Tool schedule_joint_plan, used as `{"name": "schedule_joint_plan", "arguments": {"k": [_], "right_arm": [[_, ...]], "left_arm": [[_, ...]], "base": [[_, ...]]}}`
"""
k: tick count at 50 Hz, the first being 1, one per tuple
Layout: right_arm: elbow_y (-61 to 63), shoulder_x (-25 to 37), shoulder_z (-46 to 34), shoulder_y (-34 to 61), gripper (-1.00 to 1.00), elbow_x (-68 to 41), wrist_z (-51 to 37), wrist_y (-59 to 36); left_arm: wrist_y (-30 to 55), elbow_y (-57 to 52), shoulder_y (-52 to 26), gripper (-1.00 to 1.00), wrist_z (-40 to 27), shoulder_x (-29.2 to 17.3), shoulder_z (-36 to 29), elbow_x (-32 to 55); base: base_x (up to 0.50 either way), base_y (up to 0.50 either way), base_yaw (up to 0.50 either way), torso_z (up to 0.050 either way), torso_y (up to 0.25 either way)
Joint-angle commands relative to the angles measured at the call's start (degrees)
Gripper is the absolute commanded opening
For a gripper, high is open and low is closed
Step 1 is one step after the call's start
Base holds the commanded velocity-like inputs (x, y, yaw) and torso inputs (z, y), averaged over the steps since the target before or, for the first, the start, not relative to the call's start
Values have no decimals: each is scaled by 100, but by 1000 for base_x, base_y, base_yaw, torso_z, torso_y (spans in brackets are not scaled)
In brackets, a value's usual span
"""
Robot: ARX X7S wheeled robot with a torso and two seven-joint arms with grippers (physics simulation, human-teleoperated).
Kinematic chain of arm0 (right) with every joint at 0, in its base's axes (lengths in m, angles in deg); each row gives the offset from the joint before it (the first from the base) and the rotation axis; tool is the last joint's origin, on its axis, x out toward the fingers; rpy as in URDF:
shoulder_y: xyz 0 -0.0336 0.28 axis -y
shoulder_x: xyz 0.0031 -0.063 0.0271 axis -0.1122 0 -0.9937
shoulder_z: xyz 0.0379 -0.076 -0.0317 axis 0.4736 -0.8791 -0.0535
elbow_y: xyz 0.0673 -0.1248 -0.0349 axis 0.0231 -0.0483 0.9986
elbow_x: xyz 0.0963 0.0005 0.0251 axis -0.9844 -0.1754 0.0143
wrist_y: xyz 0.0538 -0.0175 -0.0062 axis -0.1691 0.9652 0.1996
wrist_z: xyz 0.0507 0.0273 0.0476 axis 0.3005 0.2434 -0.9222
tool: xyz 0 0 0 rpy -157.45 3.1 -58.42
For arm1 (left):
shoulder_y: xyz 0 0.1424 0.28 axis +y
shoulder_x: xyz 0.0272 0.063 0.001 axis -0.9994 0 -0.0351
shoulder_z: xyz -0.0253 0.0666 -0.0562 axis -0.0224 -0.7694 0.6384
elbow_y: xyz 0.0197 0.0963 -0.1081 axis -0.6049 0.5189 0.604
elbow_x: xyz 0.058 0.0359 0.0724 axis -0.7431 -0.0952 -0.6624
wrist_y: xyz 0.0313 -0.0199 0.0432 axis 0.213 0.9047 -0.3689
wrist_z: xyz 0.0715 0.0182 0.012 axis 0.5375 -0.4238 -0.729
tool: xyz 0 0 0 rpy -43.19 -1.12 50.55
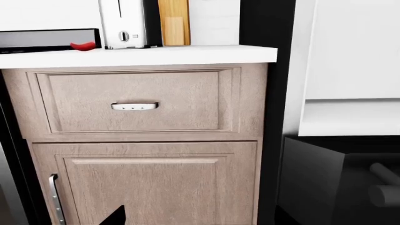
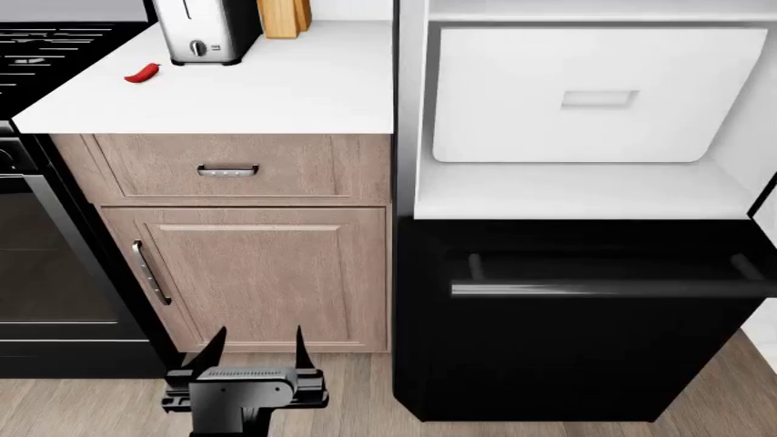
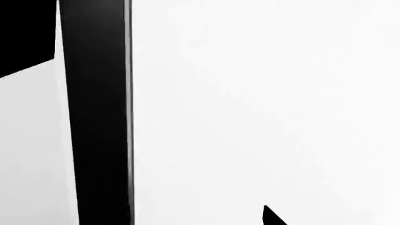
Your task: Open the fridge door
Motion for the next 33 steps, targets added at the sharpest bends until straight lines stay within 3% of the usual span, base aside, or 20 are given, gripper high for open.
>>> {"name": "schedule_joint_plan", "arguments": {"k": [1, 5, 18, 29, 33], "right_arm": [[-2017, -19, 1541, -231, 100, -272, 1908, 594], [-2384, 220, 1789, -217, 100, -531, 2303, 200], [-2706, 679, 1437, 39, 100, -138, 2818, -193], [-1751, 164, 1344, 75, 100, 162, 2534, -195], [-2023, 58, 1433, 45, 100, 239, 2962, 144]], "left_arm": [[50, -41, -16, 100, -22, -14, -11, 5], [60, -48, -19, 100, -27, -18, -17, 0], [24, -50, 9, 100, -40, -30, -23, -6], [29, -45, -3, 100, -35, -33, -36, 2], [36, -54, -11, 100, -36, -34, -38, 10]], "base": [[0, 0, 0, 0, 0], [0, 0, 0, 0, 0], [0, 0, 0, 0, 0], [0, 0, 0, 0, 0], [0, 0, 0, 0, 0]]}}
